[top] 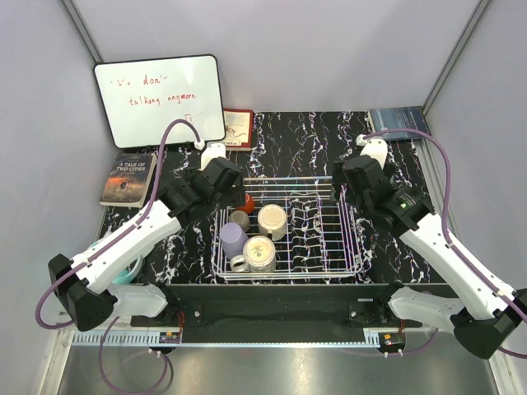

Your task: Unload the cups from the dish rack

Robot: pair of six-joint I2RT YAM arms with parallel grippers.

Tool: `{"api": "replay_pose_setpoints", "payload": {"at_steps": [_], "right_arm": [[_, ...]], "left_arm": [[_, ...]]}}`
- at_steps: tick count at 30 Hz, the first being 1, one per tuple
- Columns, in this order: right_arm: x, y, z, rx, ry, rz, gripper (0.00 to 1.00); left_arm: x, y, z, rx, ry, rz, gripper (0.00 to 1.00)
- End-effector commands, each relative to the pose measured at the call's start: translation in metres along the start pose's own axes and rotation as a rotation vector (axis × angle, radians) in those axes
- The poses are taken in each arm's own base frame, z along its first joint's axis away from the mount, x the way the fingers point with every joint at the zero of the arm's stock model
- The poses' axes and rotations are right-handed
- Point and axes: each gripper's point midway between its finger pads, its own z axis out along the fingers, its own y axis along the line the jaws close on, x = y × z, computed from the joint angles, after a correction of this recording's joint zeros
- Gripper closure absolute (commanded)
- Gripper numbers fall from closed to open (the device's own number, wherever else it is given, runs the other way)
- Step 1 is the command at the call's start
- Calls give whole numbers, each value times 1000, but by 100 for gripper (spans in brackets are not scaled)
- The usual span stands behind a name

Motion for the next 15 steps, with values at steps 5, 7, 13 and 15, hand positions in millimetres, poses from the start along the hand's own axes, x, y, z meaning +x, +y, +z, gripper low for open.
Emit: {"api": "replay_pose_setpoints", "payload": {"at_steps": [5, 7, 13, 15], "right_arm": [[-30, -4, -16, -60, -198, 99, 0], [-37, 9, -30, -187, -247, 113, 0], [-27, 5, -23, -129, -168, 63, 0], [-32, -5, -24, -71, -171, 101, 0]], "left_arm": [[-17, -17, -6, 70, -43, -73, 1], [-18, -19, -8, 81, -42, -71, 1], [-24, -11, -5, 23, -85, -58, 1], [-28, -6, -8, 5, -116, -62, 1]]}}
